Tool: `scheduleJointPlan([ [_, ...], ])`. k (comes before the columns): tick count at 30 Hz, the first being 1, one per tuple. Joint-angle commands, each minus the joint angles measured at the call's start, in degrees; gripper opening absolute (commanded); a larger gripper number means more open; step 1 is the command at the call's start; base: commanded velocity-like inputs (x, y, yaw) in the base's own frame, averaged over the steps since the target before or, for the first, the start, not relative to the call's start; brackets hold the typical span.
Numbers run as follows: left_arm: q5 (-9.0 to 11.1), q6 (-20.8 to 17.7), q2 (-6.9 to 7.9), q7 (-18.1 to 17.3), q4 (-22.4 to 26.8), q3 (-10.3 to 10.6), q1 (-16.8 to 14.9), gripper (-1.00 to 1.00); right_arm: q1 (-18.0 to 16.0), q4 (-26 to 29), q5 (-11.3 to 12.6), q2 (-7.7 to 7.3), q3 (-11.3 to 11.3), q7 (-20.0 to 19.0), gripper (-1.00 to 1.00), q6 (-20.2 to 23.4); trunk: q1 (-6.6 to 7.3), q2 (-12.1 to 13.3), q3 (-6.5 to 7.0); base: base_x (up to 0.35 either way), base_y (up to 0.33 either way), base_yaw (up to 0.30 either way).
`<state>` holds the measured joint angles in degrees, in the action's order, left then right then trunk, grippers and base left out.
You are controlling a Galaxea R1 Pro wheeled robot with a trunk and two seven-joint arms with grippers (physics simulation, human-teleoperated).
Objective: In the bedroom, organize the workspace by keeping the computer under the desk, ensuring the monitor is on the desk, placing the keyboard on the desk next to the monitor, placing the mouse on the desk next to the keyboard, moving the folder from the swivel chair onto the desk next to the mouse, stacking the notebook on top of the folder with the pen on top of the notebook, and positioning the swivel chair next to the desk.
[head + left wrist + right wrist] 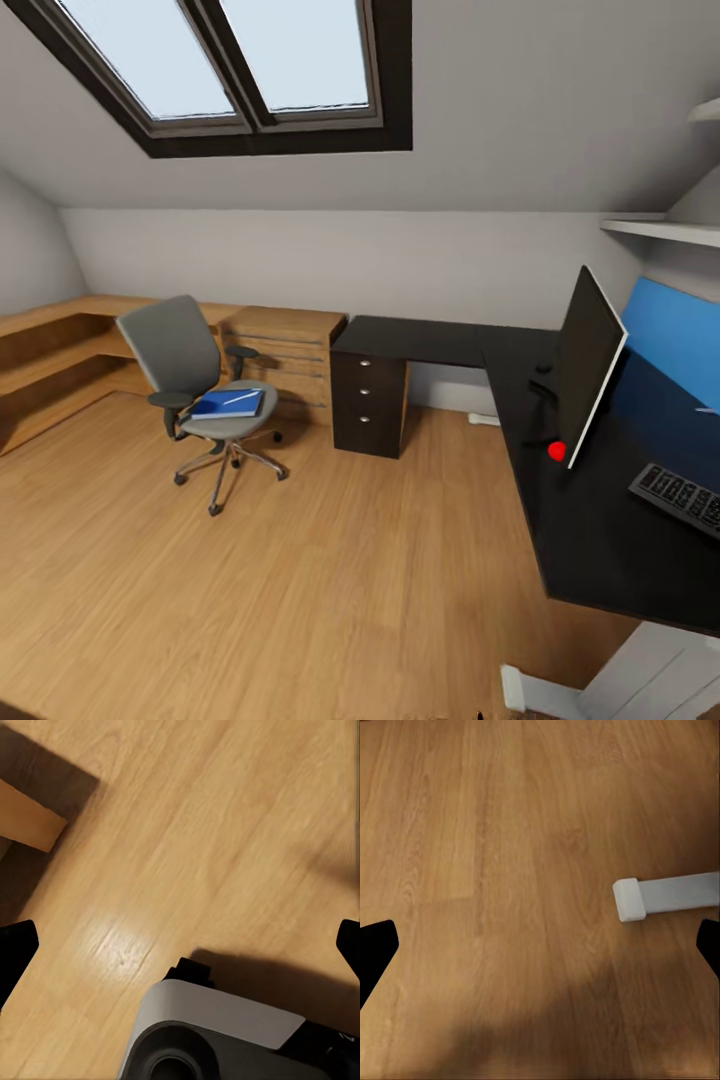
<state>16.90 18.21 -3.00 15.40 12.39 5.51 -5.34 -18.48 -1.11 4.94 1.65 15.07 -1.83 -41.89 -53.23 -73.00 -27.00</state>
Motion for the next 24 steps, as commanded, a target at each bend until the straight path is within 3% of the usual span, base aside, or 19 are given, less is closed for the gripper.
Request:
scheduleJointPlan([
  [1,0.47,0.23,0.02,0.34,0.00,0.49,-0.02,1.00,-0.07,-0.12,0.51,0.01,-0.12,-0.19,1.00,-0.25,0.00,-0.03,-0.08,-0.022,0.008,-0.261],
  [10,0.55,0.44,0.17,0.45,0.00,0.41,-0.02,1.00,-0.11,-0.12,0.51,0.22,-0.12,-0.19,1.00,-0.22,0.00,-0.03,-0.16,-0.026,-0.049,-0.262],
  [24,0.59,0.43,0.15,0.63,0.00,0.45,-0.02,1.00,-0.08,-0.12,0.51,0.28,-0.12,-0.11,1.00,-0.23,0.00,-0.03,-0.21,-0.129,-0.266,-0.262],
])
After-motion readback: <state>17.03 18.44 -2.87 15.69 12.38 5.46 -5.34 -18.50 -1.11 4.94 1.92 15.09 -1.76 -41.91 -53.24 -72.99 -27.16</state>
